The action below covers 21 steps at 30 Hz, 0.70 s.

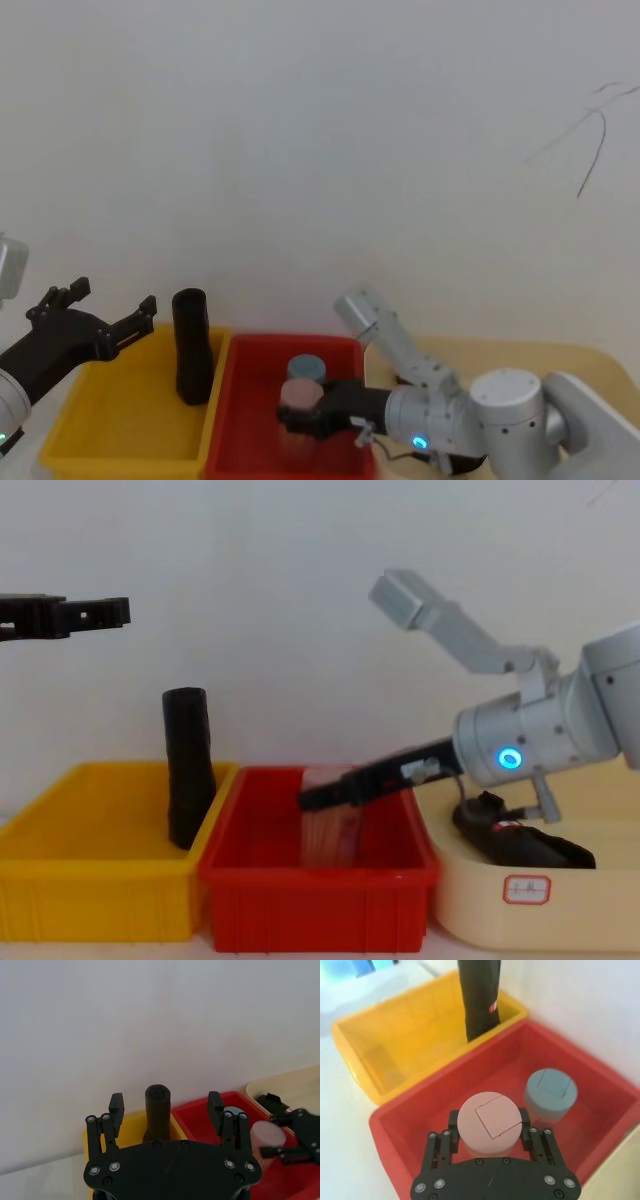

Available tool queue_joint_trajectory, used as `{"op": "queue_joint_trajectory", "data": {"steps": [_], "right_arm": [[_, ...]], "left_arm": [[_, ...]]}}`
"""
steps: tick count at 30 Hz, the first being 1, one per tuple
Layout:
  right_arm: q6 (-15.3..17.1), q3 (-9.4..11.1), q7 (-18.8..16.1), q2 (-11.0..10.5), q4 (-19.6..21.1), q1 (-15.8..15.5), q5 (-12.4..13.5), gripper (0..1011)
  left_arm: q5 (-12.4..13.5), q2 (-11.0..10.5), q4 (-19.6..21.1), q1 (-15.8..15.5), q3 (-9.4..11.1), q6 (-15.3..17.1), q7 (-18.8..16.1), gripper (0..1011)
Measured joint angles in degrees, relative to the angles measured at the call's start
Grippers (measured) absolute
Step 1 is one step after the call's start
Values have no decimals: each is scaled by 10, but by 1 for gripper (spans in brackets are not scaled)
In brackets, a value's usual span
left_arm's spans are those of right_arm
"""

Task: Pick up the garbage bag with the one hand and transfer it to the other hand.

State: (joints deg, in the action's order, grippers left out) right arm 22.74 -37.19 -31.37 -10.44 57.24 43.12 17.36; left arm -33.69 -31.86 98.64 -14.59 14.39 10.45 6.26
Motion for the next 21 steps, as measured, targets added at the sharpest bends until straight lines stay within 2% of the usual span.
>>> {"op": "queue_joint_trajectory", "data": {"steps": [8, 9, 12, 14, 21], "right_arm": [[20, 38, 23, -29, 92, -28, 21, 663], [23, 49, 29, -35, 112, -35, 25, 663], [27, 62, 39, -44, 137, -45, 32, 663], [31, 83, 54, -55, 171, -59, 41, 663], [38, 121, 86, -75, 225, -86, 53, 663]], "left_arm": [[0, 0, 0, 0, 0, 0, 0, 1002], [0, 0, 0, 0, 0, 0, 0, 1002], [0, 0, 0, 0, 0, 0, 0, 1002], [0, 0, 0, 0, 0, 0, 0, 1002], [0, 0, 0, 0, 0, 0, 0, 1002]]}}
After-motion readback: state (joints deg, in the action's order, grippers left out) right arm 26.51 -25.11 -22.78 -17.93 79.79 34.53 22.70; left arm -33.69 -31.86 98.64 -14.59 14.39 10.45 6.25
